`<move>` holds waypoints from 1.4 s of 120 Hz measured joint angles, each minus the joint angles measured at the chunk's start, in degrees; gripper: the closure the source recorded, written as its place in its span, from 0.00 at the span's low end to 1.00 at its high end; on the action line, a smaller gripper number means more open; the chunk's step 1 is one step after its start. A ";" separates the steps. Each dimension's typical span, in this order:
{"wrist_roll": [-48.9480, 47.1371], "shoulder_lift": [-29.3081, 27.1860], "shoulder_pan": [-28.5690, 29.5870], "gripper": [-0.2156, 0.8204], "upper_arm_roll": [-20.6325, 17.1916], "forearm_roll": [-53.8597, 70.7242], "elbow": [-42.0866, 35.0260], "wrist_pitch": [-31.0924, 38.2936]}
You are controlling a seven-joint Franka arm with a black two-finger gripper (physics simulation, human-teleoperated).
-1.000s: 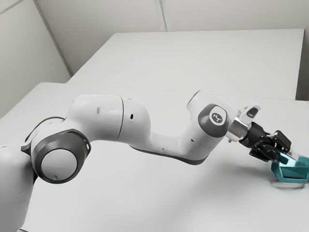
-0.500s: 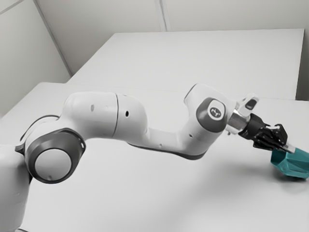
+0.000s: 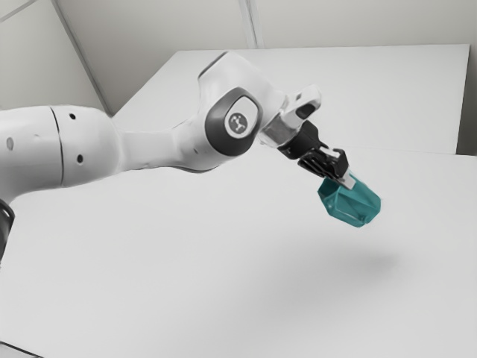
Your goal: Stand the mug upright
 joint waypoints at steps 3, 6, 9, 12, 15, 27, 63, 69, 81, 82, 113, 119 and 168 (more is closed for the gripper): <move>-0.63 -0.83 0.77 0.97 0.01 3.10 0.04 -1.91; -1.26 -1.59 1.46 0.97 0.09 6.08 0.10 -3.85; -1.87 -2.28 2.11 0.97 0.21 8.85 0.13 -5.76; -2.46 -2.96 2.77 0.97 0.43 11.45 0.16 -7.69; -3.02 -3.54 3.27 0.97 0.94 13.73 0.17 -9.65; -4.98 -5.21 5.57 0.97 3.04 20.76 -0.05 -16.30; -9.43 -7.43 7.74 0.97 3.56 35.34 -4.66 -22.89; -10.04 -8.02 8.67 0.97 3.61 36.20 -6.72 -22.24; -11.27 -8.16 10.25 0.97 3.64 38.09 -9.26 -20.24; -11.38 -8.12 10.33 0.97 3.64 38.26 -9.41 -20.09; -14.15 -6.96 12.43 0.97 3.90 40.36 -14.26 -14.35; -14.43 -6.90 12.39 0.97 4.76 40.43 -14.39 -13.82; -15.70 -5.22 12.62 0.89 6.16 40.41 -16.31 -10.26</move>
